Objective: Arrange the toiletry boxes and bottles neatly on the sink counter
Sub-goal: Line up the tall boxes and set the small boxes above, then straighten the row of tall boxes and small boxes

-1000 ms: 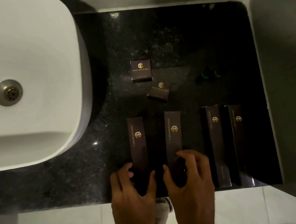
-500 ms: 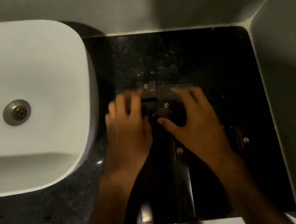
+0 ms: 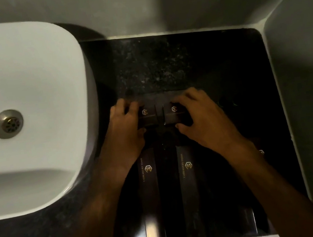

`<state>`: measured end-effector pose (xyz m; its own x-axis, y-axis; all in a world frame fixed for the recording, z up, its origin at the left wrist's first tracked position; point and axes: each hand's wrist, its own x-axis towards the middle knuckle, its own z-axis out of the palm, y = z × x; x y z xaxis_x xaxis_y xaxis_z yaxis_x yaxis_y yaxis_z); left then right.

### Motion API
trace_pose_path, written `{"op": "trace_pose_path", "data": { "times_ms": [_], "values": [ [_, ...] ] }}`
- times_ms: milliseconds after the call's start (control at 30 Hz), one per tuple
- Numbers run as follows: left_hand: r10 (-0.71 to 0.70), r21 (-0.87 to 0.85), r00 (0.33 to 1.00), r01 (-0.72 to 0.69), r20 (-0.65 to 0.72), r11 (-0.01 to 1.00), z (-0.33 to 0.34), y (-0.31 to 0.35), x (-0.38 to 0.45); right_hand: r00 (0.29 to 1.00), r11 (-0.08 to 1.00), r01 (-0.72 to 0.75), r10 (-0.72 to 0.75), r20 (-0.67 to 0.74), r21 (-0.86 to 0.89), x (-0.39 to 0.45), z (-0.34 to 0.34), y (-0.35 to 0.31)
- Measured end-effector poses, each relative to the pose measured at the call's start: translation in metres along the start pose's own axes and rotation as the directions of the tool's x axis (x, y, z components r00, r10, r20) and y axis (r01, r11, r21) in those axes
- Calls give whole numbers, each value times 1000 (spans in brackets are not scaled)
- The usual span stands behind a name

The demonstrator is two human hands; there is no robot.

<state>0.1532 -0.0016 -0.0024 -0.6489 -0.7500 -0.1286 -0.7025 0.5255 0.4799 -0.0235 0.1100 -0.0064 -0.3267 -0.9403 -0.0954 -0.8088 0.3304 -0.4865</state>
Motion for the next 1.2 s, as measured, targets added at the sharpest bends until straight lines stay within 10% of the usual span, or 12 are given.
{"op": "trace_pose_path", "data": {
  "times_ms": [1033,1200],
  "values": [
    [57,-2,995,-57,84,998,-4,5,4,998,991,-55,52,24,118,-6,-5,-4],
    [-10,-175,995,-7,-96,985,-11,15,-58,947,958,-133,199,-253,254,-72,-21,-33]
  ]
}}
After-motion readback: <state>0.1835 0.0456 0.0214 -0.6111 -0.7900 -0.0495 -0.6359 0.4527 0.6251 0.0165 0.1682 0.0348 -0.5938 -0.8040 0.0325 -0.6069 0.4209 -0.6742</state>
